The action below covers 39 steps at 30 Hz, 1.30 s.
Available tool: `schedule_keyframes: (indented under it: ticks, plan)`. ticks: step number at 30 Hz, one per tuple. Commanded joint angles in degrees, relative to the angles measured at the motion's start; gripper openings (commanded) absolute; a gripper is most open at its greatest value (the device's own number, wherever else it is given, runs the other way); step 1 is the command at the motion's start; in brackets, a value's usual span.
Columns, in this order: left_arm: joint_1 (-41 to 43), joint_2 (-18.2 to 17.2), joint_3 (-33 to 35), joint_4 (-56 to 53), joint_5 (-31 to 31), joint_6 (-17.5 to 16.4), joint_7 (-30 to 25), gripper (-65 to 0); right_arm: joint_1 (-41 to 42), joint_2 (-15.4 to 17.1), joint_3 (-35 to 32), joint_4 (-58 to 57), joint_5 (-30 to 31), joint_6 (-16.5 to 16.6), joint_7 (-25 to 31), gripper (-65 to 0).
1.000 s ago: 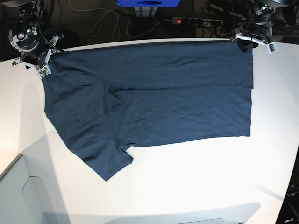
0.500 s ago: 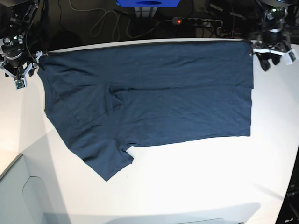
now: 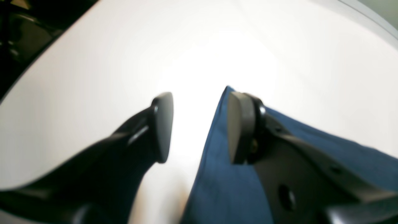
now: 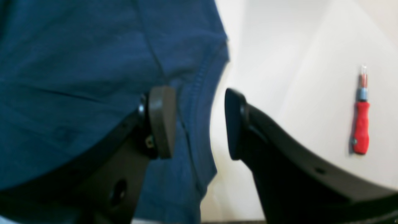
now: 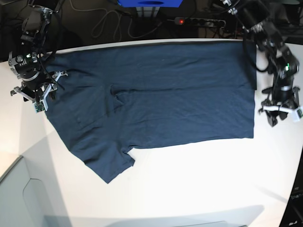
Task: Fold the T-shirt properly
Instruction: 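Move both grippers down along the shirt sides to the hem corners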
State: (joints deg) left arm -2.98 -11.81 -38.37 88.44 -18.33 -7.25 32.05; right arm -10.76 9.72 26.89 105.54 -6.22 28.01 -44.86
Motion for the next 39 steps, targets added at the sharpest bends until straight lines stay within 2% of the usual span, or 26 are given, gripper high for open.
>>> schedule_keyframes:
  ticks: [1, 6, 10, 14, 24, 27, 32, 36, 39]
  plan:
    - [-3.2, -1.9, 1.4, -2.7, 0.3, -0.4, -1.2, -37.8, 0.5, 0.9, 0.1, 0.9, 0.0, 0.3, 0.8, -40.4]
    - [-13.2, -5.3, 7.3, -19.2, 2.6, -0.4, -3.3, -37.8, 0.3, 0.9, 0.5, 0.9, 0.0, 0.3, 0.8, -40.4]
    - [-18.4, -7.9, 15.0, -32.6, 3.2, 0.1, -12.5, -38.0, -0.1, 0.9, 0.6, 0.9, 0.0, 0.3, 0.6, -40.4]
    - [-21.6, -9.0, 22.2, -41.5, 3.3, 0.1, -20.3, -38.0, -0.6, 0.9, 0.6, 0.9, 0.0, 0.3, 0.6, -40.4]
    - [-23.0, -9.0, 23.8, -46.7, 3.3, 0.2, -22.1, -38.3, -0.4, 1.0, 0.3, 0.9, 0.0, 0.3, 0.6, -40.4]
    - [-22.9, -9.0, 23.8, -46.7, 3.3, 0.2, -22.1, -44.0, 1.3, 0.9, 0.3, 0.9, 0.0, 0.2, 0.6, -40.4]
    - [-22.9, -8.7, 23.6, -46.7, 3.3, 0.2, -22.1, -65.0, 6.4, 1.0, 0.2, 0.6, 0.0, 0.2, 0.5, -40.4]
    - [-22.8, -8.6, 23.6, -46.7, 3.3, 0.2, -21.9, -65.0, 12.8, 1.1, 0.1, -4.0, 0.0, 0.2, 0.5, -40.4]
    - [-22.7, -8.5, 23.6, -46.7, 3.3, 0.2, -21.9, -65.0, 21.2, 1.0, -0.1, -13.2, 0.0, 0.2, 0.7, -40.3]
